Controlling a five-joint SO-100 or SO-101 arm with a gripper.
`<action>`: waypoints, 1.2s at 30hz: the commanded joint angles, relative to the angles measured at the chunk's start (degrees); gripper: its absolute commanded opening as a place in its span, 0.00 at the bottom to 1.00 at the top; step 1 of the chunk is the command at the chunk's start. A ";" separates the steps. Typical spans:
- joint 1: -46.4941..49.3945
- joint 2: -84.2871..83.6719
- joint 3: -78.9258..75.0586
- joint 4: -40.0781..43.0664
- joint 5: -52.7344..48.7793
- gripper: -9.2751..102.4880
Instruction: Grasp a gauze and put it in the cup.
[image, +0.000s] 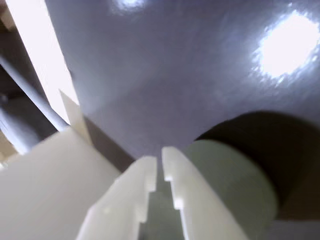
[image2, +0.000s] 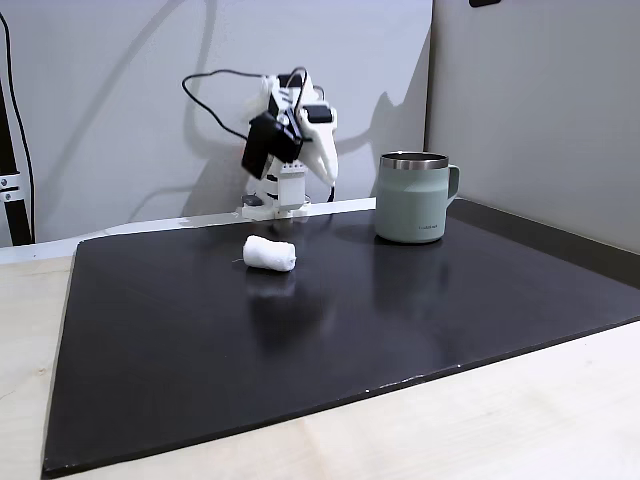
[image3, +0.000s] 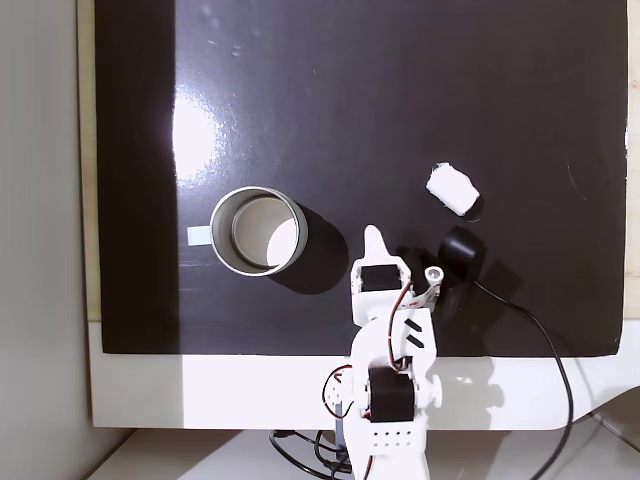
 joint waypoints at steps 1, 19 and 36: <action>1.85 -13.71 -16.00 2.64 4.39 0.08; 18.19 -45.97 -48.78 15.47 19.78 0.22; 19.69 -78.66 -72.77 30.41 27.77 0.31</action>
